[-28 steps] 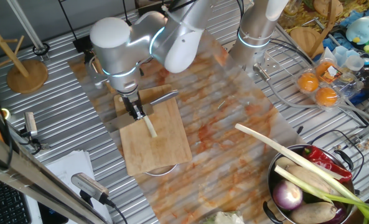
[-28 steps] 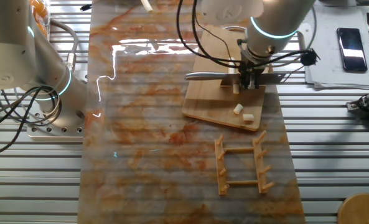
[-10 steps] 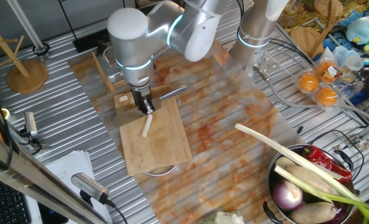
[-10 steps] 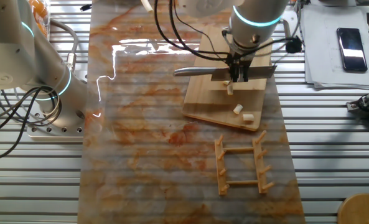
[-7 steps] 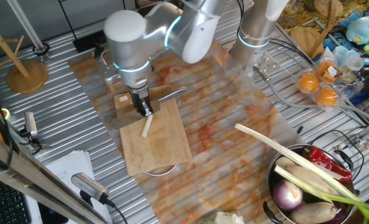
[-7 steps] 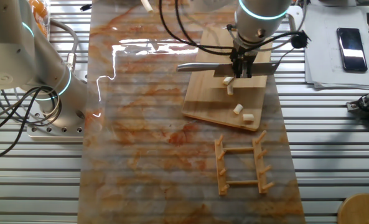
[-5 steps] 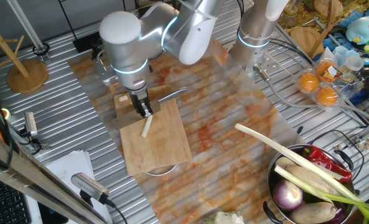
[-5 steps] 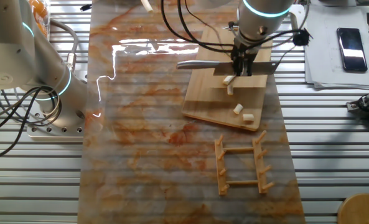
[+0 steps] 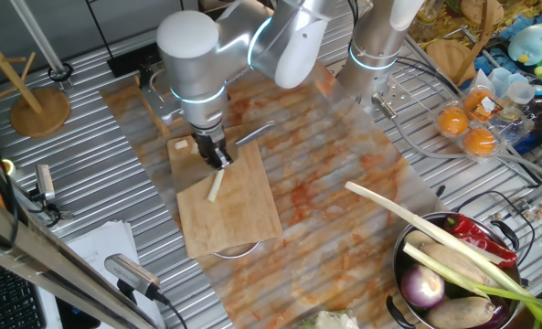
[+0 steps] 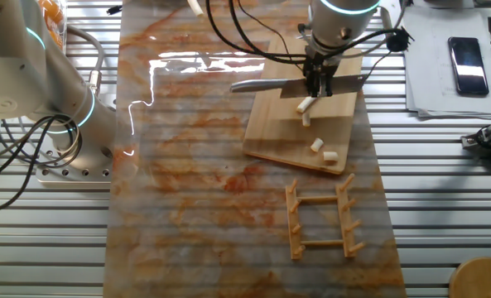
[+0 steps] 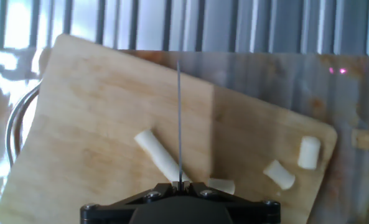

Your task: Chop the scallions

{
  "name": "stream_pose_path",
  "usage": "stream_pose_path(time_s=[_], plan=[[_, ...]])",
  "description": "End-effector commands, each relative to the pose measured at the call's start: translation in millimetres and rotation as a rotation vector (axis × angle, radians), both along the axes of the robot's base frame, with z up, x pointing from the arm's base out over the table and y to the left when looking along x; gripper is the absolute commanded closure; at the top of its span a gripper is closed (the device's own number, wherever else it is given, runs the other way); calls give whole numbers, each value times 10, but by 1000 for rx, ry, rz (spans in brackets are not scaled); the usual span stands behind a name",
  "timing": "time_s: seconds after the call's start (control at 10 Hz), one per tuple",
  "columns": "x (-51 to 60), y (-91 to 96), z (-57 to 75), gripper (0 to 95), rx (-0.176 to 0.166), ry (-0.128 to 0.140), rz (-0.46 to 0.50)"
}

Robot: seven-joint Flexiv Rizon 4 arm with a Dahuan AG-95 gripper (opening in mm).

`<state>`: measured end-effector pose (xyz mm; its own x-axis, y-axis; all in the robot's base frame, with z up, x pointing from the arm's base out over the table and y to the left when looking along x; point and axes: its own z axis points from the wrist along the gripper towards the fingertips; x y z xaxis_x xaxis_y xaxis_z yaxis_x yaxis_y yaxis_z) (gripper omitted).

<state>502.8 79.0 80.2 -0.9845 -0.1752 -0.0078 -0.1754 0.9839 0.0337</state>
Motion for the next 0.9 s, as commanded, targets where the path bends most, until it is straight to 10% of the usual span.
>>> stream_pose_path(time_s=[0.1, 0.3, 0.9], plan=[[-5, 65, -18, 950, 15, -17, 195], [16, 160, -68, 950, 2, -55, 387], [247, 352, -96, 950, -58, -43, 728]])
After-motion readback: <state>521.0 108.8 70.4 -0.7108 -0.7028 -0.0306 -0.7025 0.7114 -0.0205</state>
